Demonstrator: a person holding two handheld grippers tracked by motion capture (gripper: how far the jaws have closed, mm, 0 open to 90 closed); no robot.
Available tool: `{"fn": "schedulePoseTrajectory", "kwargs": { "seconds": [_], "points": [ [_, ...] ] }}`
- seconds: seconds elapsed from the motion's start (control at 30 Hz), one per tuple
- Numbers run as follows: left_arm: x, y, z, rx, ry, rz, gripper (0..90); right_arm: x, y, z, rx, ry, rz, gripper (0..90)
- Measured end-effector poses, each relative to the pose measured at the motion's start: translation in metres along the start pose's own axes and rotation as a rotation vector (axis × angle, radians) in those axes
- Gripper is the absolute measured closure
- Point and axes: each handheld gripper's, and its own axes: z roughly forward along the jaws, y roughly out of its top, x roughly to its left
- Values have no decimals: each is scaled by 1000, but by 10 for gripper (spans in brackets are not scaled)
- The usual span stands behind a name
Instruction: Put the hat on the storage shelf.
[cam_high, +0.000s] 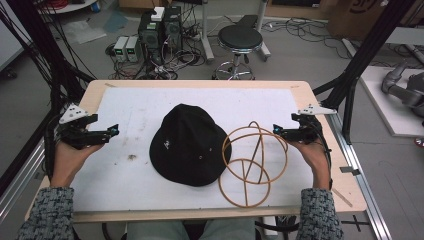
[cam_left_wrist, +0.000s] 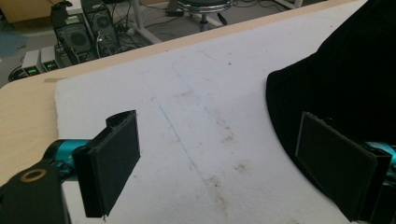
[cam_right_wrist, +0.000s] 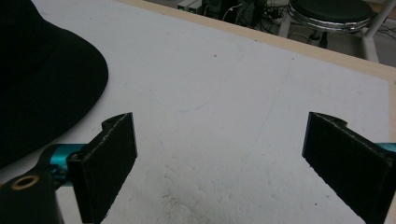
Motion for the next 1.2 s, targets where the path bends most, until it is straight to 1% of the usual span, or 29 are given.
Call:
{"fn": "schedulePoseTrajectory", "kwargs": {
  "seconds": [0.1,0.17,0.23,0.3,0.43,0.5,0.53,0.6,0.63,0.73,0.77,0.8,0.83,0.87,0.9,0.93,1.0,1.03,1.07,1.2],
  "points": [
    [-1,0,0,2,-4,6,140,0,0,0,1,1,1,98],
    [-1,0,-1,-2,-7,4,140,1,1,0,-12,2,-5,98],
    [-1,1,-1,-7,-8,0,141,2,1,-1,-6,5,0,98],
    [0,1,-1,-10,-12,-8,142,2,1,0,-1,6,-6,98],
    [1,2,0,-4,-17,-16,143,1,0,-2,2,5,-1,97],
    [0,3,0,-6,-27,-6,143,1,-1,-4,1,5,1,97],
    [-1,4,1,-9,-29,-7,143,1,-1,-4,1,5,1,97],
    [-6,7,2,-27,-57,2,143,3,-1,-4,6,5,-4,97],
    [-6,7,2,-27,-57,2,143,3,-1,-3,9,6,-5,97],
    [-12,11,3,-43,-87,24,143,4,-2,-2,12,7,-12,97],
    [-14,12,3,-51,-98,20,143,4,-2,-1,16,11,-10,97],
    [-17,14,4,-58,-118,5,143,5,-3,0,27,16,-8,97],
    [-17,14,4,-58,-118,5,143,5,-3,0,27,14,-10,97],
    [-18,15,5,-66,-142,-10,143,5,-3,0,25,14,-14,97],
    [-19,16,6,-74,-152,-27,143,5,-3,-1,23,14,-10,97],
    [-19,16,6,-74,-152,-27,143,4,-4,-2,18,13,-13,97],
    [-20,17,7,-83,-166,-41,143,3,-5,-4,16,9,-4,97],
    [-20,18,8,-92,-185,-60,143,3,-5,-5,14,8,0,98],
    [-20,18,8,-92,-185,-60,143,3,-5,-5,14,8,0,98],
    [-22,23,11,-83,-222,-94,143,2,-8,-7,14,7,7,97]
  ]
}}
